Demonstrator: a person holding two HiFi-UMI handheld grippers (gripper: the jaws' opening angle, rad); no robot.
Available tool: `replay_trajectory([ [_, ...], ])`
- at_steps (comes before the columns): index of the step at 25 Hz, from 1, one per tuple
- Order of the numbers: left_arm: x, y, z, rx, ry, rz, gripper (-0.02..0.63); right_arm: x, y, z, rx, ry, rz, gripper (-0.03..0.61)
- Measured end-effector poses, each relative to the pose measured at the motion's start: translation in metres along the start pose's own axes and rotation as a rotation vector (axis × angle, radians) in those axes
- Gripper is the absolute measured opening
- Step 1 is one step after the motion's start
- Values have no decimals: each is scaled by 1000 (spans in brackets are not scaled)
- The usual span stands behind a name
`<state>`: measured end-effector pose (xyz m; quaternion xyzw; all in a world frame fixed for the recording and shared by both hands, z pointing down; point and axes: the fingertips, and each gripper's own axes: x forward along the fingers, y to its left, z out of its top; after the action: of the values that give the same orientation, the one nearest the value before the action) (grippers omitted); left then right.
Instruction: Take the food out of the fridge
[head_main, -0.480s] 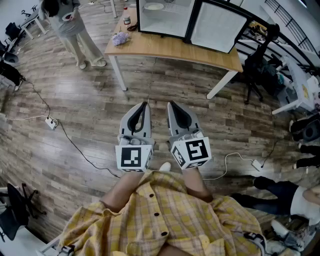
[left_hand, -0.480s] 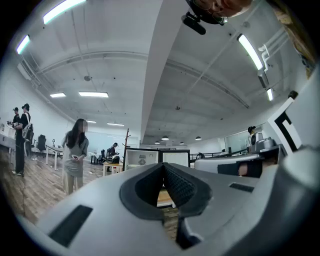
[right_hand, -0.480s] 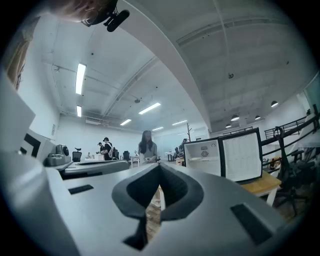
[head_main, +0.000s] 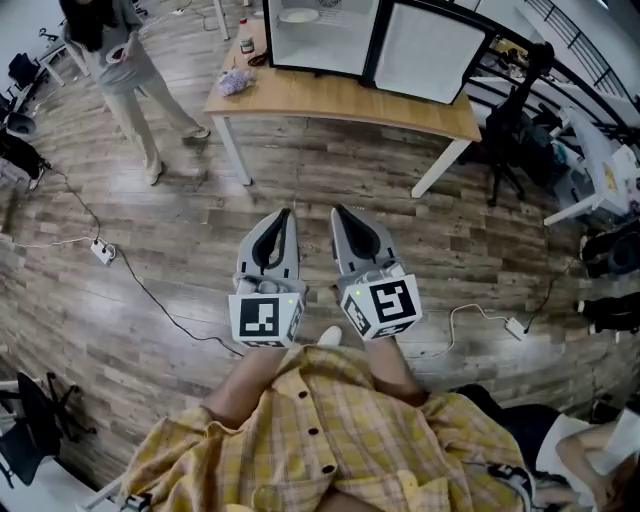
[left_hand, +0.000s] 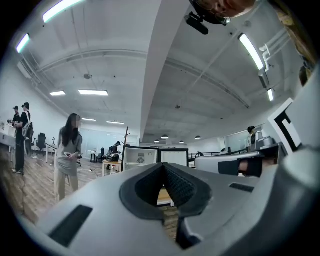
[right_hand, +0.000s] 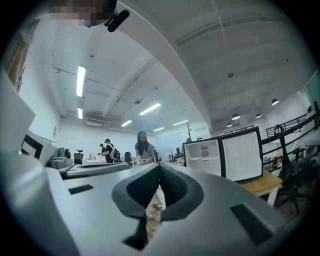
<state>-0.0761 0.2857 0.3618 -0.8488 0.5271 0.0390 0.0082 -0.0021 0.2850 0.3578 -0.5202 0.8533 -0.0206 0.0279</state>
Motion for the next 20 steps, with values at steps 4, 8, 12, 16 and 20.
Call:
replay_trajectory([
  [4, 2, -14, 1, -3, -2, 5, 9, -11, -9, 0, -15, -1, 1, 8],
  [8, 4, -26, 3, 16, -9, 16, 8, -18, -12, -2, -40, 3, 24, 8],
  [12, 6, -34, 1, 29, -5, 36, 8, -22, -22, -5, -24, -2, 36, 8],
  [16, 8, -34, -7, 33, 8, 56, 9, -22, -33, -12, -2, 9, 33, 8],
  [20, 20, -31, -12, 30, 4, 61, 8, -15, -42, -20, 1, 22, 35, 7],
])
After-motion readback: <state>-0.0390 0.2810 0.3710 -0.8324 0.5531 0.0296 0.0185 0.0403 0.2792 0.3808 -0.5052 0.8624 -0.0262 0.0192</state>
